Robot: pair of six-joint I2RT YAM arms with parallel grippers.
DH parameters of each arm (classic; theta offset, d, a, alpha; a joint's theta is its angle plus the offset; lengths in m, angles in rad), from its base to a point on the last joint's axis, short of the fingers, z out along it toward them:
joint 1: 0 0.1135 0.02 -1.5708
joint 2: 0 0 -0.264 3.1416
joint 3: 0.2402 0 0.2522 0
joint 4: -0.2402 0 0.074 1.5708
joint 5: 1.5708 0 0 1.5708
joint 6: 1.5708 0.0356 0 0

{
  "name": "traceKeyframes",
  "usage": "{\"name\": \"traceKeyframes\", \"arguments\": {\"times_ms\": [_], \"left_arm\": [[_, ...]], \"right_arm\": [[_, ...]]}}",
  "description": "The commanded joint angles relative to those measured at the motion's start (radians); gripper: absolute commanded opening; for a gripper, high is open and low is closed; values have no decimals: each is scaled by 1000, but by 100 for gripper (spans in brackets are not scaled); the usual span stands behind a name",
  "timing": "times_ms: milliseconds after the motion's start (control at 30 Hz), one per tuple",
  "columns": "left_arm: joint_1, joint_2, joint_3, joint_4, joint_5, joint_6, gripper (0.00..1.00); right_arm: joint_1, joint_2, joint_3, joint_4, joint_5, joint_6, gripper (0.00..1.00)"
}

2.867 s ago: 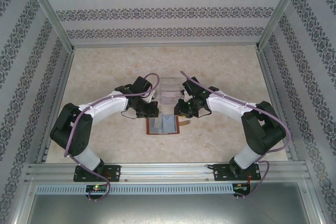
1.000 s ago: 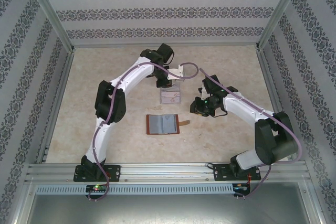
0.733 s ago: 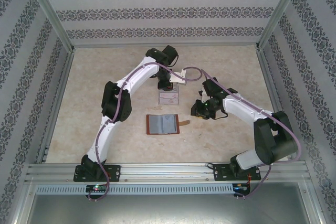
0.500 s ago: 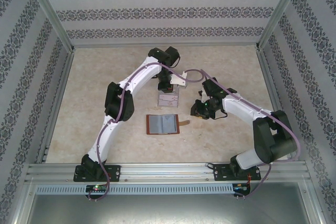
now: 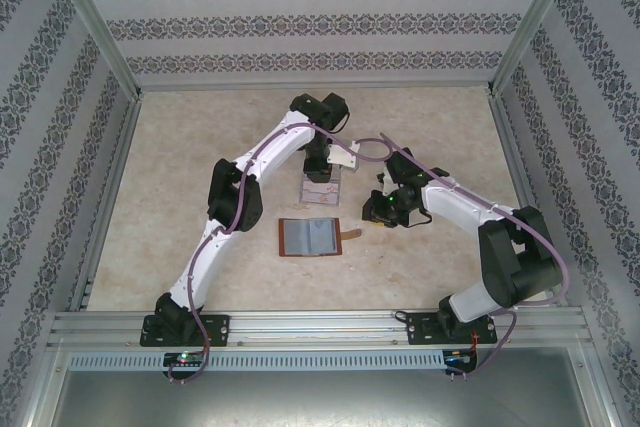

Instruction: Take the credit cards out of the card holder

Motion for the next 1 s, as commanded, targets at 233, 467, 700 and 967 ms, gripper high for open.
{"name": "traceKeyframes", "arguments": {"times_ms": [233, 467, 700, 967], "left_arm": [[8, -31, 29, 79, -110, -46, 32], [19, -64, 25, 116, -84, -71, 33], [20, -65, 24, 124, -93, -83, 20], [22, -59, 17, 123, -87, -83, 15]], "right_arm": [[-6, -2, -3, 0, -12, -1, 27], [-1, -5, -3, 1, -10, 2, 27], [5, -6, -8, 1, -9, 5, 27], [6, -1, -8, 4, -9, 6, 27]]}}
